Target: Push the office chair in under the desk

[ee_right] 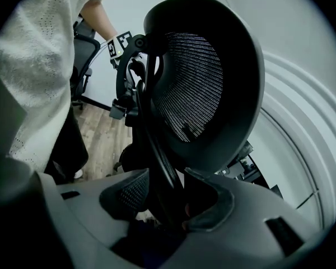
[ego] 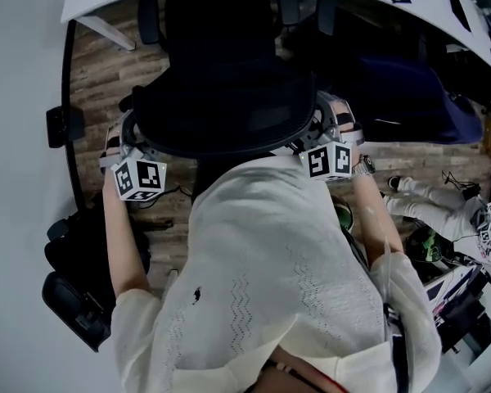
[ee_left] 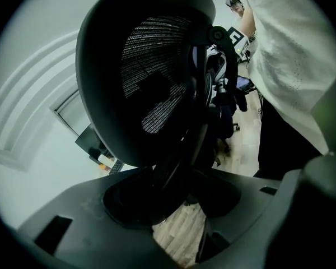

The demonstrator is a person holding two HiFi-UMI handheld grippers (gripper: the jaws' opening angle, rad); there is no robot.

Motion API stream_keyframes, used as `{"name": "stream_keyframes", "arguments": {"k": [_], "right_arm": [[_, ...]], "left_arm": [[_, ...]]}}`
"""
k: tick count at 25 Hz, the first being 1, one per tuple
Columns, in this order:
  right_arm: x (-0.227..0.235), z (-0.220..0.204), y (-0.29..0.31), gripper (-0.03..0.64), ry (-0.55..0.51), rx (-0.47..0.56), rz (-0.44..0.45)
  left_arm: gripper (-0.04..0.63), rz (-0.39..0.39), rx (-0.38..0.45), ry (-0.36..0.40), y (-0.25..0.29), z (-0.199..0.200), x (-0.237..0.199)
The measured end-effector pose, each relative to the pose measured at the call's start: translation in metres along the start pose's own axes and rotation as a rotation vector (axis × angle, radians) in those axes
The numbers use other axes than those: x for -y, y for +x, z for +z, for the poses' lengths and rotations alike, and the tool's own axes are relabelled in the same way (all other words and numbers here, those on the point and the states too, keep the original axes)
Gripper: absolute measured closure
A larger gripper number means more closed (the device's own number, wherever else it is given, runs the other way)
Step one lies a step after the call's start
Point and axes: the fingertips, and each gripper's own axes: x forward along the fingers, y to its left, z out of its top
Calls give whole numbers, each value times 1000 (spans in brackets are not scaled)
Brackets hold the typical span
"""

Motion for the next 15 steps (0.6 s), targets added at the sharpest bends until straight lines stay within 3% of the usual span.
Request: {"name": "stream_keyframes", "arguments": {"k": [15], "right_arm": [[15,14,31,419,28,-9,-10]], "left_arm": [[380,5,20,2,20,-15,-32]]}}
